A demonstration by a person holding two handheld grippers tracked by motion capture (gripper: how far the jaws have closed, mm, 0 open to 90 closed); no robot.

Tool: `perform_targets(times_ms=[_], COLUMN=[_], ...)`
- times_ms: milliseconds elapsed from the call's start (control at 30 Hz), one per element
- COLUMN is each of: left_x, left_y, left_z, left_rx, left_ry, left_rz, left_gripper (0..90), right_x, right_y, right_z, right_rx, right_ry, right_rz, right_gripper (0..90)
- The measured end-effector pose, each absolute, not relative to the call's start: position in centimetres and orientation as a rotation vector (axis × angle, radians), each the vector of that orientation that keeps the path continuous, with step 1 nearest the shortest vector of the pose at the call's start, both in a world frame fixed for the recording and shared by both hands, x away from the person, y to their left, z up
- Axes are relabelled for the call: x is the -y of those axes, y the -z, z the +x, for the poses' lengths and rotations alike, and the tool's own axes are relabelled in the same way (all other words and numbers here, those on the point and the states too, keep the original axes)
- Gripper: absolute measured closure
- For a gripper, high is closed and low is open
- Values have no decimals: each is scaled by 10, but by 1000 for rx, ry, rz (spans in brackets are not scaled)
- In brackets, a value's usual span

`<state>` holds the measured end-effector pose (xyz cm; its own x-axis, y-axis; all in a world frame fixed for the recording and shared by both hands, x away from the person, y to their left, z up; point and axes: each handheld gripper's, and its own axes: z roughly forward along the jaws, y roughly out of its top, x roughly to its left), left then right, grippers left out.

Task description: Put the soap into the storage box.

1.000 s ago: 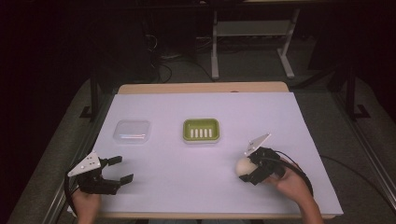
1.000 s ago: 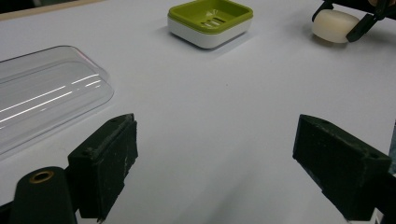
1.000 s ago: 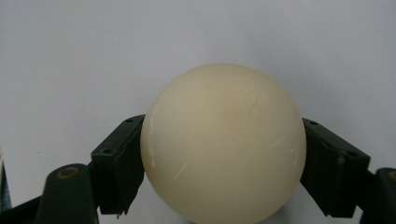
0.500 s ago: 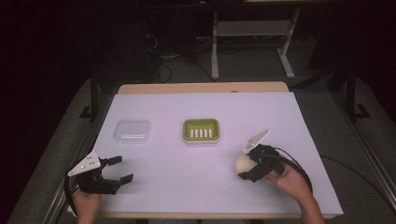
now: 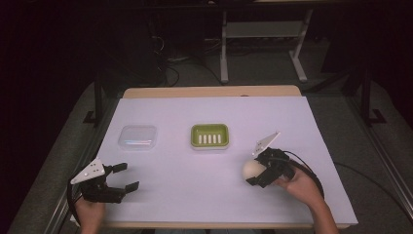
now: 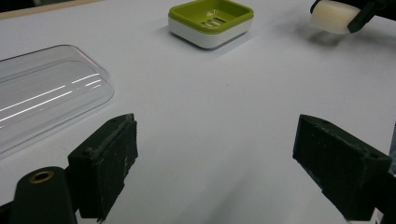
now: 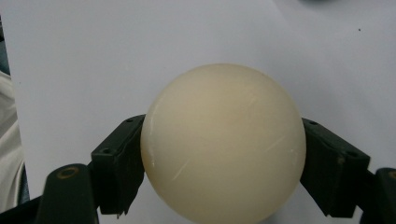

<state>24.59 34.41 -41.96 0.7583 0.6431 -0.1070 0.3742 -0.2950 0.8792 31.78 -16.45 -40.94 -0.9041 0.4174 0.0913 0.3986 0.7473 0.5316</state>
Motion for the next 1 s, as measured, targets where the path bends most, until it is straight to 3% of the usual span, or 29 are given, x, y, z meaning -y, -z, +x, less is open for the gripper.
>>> perform_targets(times_ms=[1000], left_x=[-347], left_y=[419], left_z=[246], left_rx=[-771], left_ry=[-336], left_rz=[1915], left_gripper=[132], right_x=[148], right_y=[387], right_z=[346], right_rx=[-2904], right_ry=[-955], right_rz=[629], right_gripper=[218])
